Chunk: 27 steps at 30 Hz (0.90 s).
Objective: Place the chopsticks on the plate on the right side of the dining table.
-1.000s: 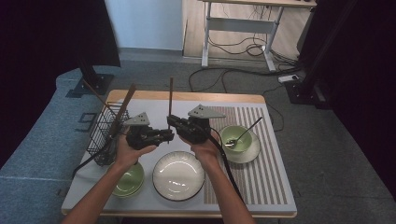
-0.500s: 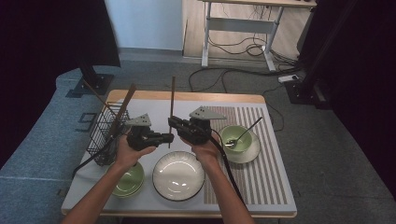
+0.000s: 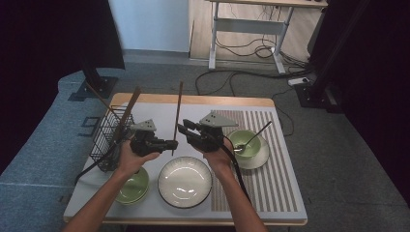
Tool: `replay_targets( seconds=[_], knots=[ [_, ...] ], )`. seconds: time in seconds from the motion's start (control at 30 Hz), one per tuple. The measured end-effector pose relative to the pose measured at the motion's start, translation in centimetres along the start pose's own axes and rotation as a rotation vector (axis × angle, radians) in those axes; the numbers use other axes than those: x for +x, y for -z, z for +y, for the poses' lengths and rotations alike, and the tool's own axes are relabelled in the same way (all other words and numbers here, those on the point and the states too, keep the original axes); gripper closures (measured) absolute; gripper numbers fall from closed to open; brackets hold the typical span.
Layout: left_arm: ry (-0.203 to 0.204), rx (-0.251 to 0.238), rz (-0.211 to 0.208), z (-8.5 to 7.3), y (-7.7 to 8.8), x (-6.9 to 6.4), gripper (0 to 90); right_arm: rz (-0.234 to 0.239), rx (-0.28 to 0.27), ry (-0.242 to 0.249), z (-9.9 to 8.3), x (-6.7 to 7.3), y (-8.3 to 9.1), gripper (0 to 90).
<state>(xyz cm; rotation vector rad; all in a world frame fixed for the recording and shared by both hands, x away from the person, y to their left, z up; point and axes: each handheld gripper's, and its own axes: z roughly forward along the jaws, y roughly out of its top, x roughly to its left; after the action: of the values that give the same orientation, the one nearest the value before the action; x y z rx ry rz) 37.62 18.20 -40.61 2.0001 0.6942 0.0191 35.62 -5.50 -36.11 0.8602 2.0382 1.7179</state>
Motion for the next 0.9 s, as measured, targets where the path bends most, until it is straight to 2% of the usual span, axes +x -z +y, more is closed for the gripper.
replay_targets(
  seconds=[0.23,0.4,0.57,0.9],
  knots=[
    [0.017,0.024,0.008,0.1,-0.3,0.1,86.2,0.000,-0.018,0.015,0.8,0.5,-0.2,70.6],
    [0.014,0.074,0.024,-0.1,-0.8,0.1,86.2,-0.016,-0.003,0.043,1.1,0.9,-0.9,69.5],
    [0.009,0.119,0.011,-0.3,-1.1,-0.1,86.1,-0.034,0.010,0.040,0.9,0.8,-1.3,67.0],
    [-0.001,0.132,-0.002,-0.4,-1.1,-0.2,86.2,-0.083,0.017,0.061,0.6,0.2,-1.3,64.6]
  ],
)
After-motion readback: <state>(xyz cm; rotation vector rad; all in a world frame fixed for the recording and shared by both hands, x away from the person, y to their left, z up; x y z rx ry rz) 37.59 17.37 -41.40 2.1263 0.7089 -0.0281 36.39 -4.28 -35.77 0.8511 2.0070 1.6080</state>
